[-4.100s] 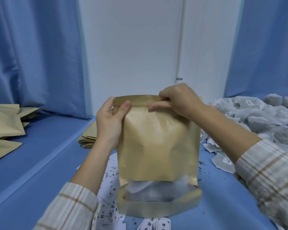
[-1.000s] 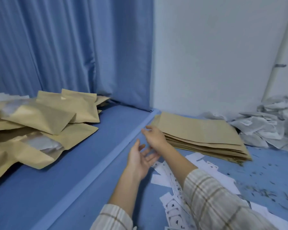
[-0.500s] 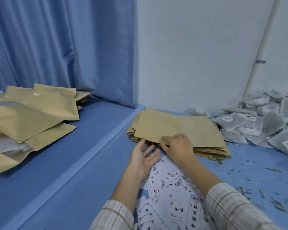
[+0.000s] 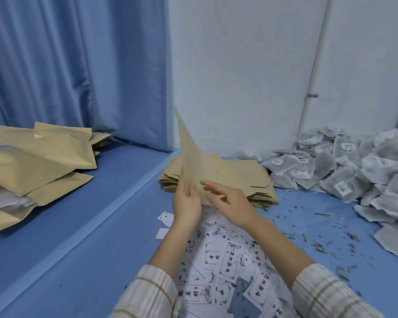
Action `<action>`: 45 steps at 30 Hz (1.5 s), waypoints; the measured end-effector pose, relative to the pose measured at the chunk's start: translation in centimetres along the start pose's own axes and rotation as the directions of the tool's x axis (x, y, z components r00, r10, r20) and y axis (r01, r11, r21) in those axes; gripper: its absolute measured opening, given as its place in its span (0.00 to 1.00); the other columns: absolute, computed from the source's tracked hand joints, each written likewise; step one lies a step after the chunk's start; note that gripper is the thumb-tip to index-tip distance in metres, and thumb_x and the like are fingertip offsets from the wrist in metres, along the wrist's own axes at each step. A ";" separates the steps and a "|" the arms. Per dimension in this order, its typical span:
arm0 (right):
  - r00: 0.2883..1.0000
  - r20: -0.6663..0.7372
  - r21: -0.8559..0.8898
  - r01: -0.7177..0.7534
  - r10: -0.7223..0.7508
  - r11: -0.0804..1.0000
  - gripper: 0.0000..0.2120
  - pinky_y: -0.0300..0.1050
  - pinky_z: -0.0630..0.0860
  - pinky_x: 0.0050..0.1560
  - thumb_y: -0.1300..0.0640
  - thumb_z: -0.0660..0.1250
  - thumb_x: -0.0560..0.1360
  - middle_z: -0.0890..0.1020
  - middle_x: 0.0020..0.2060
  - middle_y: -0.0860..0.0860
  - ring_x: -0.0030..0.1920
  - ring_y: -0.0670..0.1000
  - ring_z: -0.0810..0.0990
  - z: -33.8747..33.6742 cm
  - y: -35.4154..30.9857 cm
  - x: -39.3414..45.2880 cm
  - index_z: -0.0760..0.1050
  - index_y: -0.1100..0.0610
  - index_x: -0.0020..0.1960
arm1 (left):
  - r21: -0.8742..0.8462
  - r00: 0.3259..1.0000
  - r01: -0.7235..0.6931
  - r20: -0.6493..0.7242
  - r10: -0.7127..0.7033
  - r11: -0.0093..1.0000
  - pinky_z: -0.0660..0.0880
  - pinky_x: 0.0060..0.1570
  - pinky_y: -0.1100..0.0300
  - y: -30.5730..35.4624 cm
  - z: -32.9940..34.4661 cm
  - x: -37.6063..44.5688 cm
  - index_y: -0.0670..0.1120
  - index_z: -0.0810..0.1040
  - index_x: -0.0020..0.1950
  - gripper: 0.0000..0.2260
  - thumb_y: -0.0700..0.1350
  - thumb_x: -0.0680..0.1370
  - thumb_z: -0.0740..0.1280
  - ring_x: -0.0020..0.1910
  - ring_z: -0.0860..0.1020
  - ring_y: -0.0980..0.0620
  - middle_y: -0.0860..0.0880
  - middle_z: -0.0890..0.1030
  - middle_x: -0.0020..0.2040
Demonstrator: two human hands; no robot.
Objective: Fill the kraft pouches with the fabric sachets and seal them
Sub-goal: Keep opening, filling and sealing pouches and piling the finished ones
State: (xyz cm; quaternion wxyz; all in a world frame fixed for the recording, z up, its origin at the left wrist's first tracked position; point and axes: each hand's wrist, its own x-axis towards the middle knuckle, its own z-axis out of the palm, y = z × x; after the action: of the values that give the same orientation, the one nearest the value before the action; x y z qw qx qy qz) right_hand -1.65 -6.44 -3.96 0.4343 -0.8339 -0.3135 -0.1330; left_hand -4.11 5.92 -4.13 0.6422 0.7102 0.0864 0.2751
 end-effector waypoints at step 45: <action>0.768 -0.018 0.865 -0.309 0.640 0.395 0.07 0.41 0.80 0.41 0.60 0.73 0.62 0.84 0.34 0.55 0.34 0.49 0.82 -8.9 5.0 -14.9 0.80 0.62 0.38 | 0.147 0.958 0.029 0.277 -0.069 0.989 0.63 0.29 0.63 1.2 12.6 -13.6 0.47 0.71 0.29 0.14 0.44 0.76 0.63 0.30 0.68 0.53 0.52 0.71 0.27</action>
State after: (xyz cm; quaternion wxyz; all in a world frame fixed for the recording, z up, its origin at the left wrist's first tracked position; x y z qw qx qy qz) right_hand -9.41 -21.82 -9.30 0.8379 -0.5456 0.0014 0.0164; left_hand -9.41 -11.67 -7.11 0.6027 0.7835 0.0310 0.1483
